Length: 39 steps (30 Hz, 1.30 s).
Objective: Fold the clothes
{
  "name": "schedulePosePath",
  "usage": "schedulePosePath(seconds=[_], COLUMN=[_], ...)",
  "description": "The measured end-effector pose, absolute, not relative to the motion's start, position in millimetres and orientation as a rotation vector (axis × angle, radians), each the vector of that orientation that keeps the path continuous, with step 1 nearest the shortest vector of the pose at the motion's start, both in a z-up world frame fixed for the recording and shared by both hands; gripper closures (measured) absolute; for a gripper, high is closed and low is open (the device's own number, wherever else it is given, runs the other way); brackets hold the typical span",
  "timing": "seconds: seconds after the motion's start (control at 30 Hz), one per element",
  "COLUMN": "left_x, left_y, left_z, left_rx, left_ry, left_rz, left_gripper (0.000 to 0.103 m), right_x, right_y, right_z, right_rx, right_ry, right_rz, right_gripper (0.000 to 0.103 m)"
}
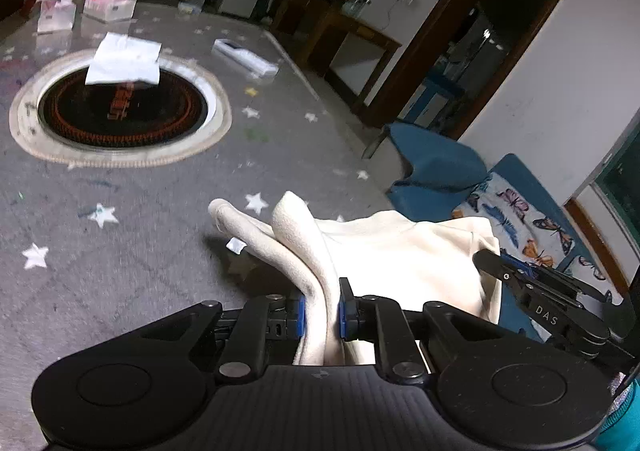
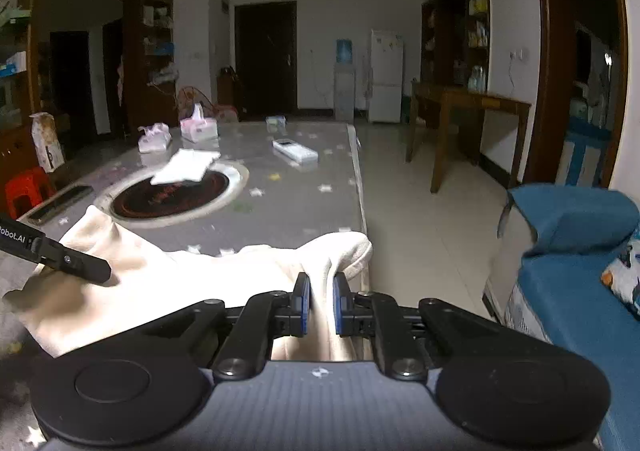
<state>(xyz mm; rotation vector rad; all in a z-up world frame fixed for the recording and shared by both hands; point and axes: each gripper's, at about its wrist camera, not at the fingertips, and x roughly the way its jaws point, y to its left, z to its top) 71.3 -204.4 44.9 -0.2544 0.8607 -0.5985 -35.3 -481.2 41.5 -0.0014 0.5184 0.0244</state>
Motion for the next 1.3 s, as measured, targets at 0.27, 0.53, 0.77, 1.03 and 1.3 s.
schedulePosePath(seconds=[0.27, 0.53, 0.77, 1.03, 1.3], left_x=[76, 81, 89, 114, 110], left_y=[-195, -182, -208, -224, -231], left_z=[27, 43, 40, 20, 27], left_rx=[-0.190, -0.191, -0.159, -0.134, -0.127], left_ry=[0.896, 0.829, 0.825, 0.865, 0.823], left_rz=[-0.521, -0.475, -0.557, -0.537, -0.565], left_gripper=[0.073, 0.068, 0.072, 0.073, 0.073], right_x=[-17, -13, 10, 25, 27], right_y=[-490, -488, -474, -474, -461], right_z=[17, 25, 13, -4, 6], right_rx=[-0.002, 0.001, 0.016, 0.025, 0.010], right_ry=[0.594, 0.576, 0.633, 0.685, 0.652], right_rz=[-0.006, -0.006, 0.058, 0.059, 0.104], right_gripper=[0.090, 0.087, 0.087, 0.087, 0.083])
